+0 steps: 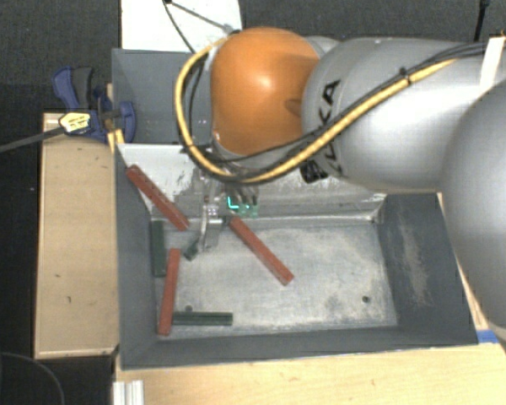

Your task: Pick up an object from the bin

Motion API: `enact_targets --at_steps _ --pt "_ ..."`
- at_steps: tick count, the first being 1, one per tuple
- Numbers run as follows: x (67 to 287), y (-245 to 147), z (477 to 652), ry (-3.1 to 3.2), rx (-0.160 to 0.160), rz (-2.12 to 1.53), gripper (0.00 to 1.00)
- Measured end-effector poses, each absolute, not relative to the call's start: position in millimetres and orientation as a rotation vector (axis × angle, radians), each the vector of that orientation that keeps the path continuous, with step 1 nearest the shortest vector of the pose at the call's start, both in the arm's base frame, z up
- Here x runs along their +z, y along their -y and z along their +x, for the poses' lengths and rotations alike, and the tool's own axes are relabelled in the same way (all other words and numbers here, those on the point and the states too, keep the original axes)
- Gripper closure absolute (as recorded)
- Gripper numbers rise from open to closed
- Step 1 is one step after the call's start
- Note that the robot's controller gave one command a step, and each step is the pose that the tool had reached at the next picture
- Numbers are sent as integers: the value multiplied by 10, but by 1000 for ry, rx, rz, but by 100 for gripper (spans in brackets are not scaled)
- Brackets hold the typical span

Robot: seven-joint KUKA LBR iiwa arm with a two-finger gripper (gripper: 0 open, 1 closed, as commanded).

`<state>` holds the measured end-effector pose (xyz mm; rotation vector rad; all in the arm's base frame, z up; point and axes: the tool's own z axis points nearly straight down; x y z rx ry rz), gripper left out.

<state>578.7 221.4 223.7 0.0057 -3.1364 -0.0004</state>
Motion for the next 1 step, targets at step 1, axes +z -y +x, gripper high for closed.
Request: enact_targets --at_steps 1 --pt "1321 -1887 5854 3117 2 365 0"
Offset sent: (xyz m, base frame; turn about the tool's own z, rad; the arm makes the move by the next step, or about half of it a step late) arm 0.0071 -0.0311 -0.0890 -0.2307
